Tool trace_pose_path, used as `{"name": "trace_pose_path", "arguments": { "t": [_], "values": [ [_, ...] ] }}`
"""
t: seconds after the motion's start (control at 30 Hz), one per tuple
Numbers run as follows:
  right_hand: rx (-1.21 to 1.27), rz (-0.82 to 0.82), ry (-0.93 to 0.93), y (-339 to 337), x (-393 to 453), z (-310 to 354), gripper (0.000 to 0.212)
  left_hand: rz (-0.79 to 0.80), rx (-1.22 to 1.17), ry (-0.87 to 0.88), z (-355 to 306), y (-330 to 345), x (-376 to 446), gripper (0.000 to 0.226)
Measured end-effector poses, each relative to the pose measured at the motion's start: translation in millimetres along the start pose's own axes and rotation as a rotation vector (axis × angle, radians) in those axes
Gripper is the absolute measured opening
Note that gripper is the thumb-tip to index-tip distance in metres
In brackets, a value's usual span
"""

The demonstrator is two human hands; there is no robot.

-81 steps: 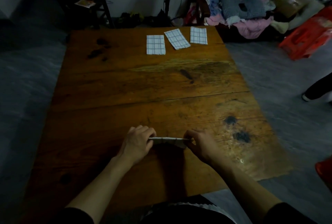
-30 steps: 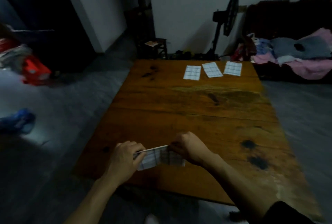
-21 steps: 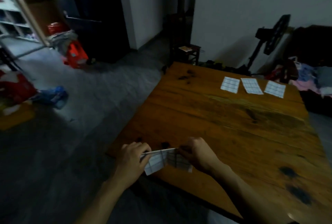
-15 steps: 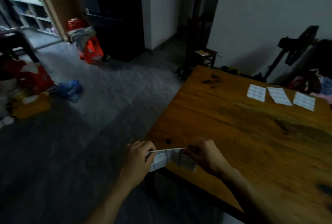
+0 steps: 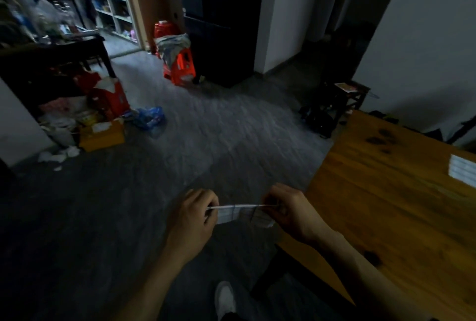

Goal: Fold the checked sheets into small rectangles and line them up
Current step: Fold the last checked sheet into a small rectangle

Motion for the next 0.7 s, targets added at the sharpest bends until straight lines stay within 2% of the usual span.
{"name": "trace_pose_path", "arguments": {
  "t": [0.2,0.4,0.5,0.7],
  "values": [
    [0.031,-0.026,-0.009,23,92,-32,0.018,0.078,0.1,-0.035,62,8,67,0.026],
    [0.103,-0.066,0.035,18,181,-81,0.008,0.149,0.111,-0.069,94,10,161,0.025],
    [0.095,-0.107,0.061,6,208,-106,0.014,0.13,0.073,-0.004,94,15,210,0.024],
    [0.022,-0.185,0.208,-24,218,-172,0.023,0.221,0.025,0.101,83,72,301,0.023]
  ]
}}
Point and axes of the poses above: each hand's wrist, its own x-axis towards the middle knuckle, its own y-axis out of the palm, z = x × y, the point moved 9 cm from there along x, towards the middle knuckle, and after that the axes turned 4 degrees about -y, right-handed, at the moved point
